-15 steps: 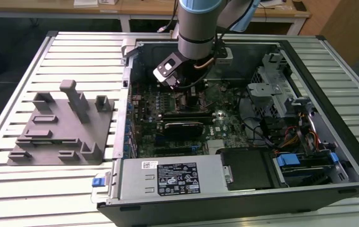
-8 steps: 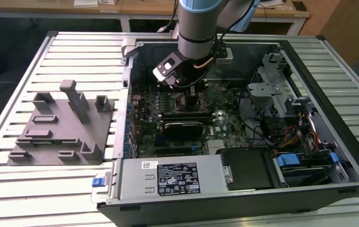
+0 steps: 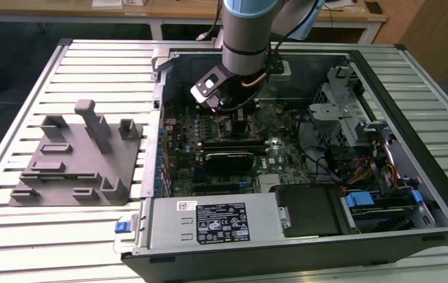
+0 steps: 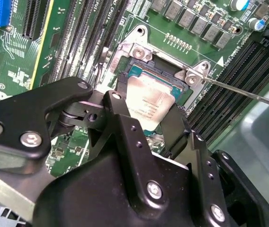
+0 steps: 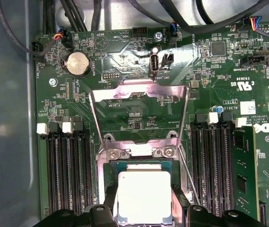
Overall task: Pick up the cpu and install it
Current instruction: 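Place the cpu into insertion slot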
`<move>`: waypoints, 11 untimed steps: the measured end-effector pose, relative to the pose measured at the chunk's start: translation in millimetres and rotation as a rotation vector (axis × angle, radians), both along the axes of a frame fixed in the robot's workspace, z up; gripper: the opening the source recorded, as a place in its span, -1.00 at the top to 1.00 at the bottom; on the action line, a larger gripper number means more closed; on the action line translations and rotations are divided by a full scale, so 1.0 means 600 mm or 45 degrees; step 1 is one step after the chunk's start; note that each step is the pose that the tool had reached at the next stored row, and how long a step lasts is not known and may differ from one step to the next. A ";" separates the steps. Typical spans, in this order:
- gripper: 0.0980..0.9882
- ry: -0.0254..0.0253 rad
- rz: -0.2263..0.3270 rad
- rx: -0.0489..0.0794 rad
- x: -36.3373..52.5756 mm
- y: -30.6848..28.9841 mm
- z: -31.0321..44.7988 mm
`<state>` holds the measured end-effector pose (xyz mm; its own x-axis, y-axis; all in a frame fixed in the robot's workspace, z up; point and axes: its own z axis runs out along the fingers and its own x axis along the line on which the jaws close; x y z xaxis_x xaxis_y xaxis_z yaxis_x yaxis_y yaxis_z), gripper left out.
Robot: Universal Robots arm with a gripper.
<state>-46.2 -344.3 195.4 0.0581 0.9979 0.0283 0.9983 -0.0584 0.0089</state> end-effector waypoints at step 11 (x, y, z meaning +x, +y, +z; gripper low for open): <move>0.00 0.0001 0.000 0.008 0.000 0.0000 0.000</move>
<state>-46.2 -344.3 195.4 0.0580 0.9977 0.0347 0.9983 -0.0583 0.0085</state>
